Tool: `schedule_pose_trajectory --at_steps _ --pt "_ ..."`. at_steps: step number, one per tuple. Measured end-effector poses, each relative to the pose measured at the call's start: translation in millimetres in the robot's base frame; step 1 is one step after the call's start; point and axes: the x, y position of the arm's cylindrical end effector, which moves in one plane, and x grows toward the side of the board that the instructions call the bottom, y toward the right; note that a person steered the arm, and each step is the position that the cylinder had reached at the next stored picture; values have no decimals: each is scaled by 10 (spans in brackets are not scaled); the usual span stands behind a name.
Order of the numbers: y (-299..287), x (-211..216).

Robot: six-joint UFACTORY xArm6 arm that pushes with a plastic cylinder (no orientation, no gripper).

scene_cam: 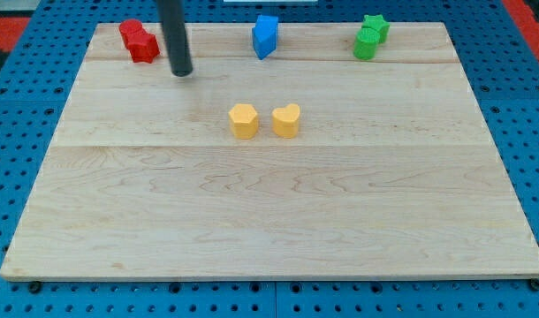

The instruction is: Move the red circle towards the bottom left of the board

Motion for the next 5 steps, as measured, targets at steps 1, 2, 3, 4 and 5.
schedule_pose_trajectory --at_steps 1,2,3,4,5 --pt "380 -331" --pt "407 -731" --pt "209 -1055" --pt "-105 -1053" --pt "-933 -1054"
